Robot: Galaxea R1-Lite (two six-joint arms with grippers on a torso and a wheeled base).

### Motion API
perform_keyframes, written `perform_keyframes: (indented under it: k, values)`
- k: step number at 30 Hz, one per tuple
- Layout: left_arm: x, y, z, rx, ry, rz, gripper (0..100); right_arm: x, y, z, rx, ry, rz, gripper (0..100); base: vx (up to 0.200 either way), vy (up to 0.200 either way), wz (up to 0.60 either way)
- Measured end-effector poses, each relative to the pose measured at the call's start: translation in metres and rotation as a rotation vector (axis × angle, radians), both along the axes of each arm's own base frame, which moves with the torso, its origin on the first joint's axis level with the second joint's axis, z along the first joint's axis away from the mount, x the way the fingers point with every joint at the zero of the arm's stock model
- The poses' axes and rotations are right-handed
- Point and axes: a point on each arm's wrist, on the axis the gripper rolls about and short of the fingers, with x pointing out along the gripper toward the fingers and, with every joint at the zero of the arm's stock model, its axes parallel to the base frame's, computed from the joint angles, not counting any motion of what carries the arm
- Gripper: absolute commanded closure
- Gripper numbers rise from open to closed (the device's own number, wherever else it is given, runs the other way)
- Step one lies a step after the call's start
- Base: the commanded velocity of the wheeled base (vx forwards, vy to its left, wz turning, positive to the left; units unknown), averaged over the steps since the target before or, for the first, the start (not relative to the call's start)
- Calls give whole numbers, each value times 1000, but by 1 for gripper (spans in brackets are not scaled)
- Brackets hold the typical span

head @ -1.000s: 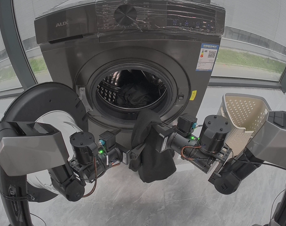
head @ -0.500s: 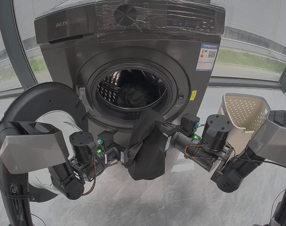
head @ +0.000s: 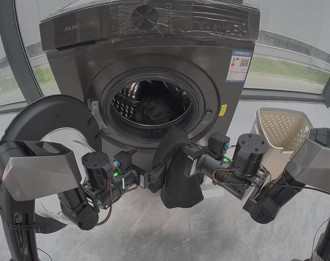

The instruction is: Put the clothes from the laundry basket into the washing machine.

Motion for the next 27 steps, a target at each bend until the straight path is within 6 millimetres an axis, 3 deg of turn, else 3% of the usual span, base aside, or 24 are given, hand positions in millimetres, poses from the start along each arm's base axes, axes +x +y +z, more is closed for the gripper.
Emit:
perform_keyframes:
  k: [10, 11, 22, 27]
  values:
    - [3, -8, -5, -2, -1, -14, 0, -3, 3, 0, 1, -1, 8, 100, 0, 0, 0]
    - [4, -8, -5, -3, -3, -12, 100, -3, 2, 0, 0, 0, 8, 100, 0, 0, 0]
    - [11, -7, -4, -10, -20, 14, 100, -4, -1, -4, -9, 11, 3, 100, 0, 0, 0]
    - [9, -7, 8, -29, -47, 14, 100, -3, -3, -6, -14, 17, -1, 100, 0, 0, 0]
